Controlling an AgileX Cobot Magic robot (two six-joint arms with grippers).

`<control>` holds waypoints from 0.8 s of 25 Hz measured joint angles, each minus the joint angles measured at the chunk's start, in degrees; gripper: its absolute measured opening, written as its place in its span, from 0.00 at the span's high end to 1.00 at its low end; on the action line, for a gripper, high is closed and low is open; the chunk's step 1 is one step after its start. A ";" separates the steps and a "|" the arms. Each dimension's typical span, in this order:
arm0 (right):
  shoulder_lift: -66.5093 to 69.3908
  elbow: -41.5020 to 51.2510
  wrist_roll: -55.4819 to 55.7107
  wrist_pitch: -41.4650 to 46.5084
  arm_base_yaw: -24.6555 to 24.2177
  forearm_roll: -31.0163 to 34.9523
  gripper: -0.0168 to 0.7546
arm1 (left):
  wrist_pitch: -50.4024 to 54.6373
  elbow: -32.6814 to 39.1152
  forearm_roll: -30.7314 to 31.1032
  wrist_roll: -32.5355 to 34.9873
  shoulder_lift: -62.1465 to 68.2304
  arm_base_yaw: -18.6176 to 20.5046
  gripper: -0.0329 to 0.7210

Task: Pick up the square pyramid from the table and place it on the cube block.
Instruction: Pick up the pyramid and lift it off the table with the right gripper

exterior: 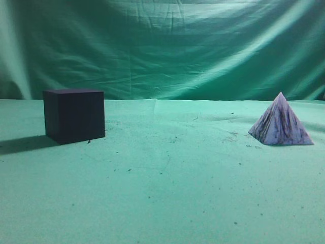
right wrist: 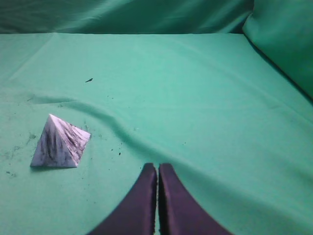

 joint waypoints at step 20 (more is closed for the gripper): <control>0.00 0.00 0.00 0.00 0.00 0.00 0.98 | 0.00 0.00 0.00 0.00 0.00 0.00 0.96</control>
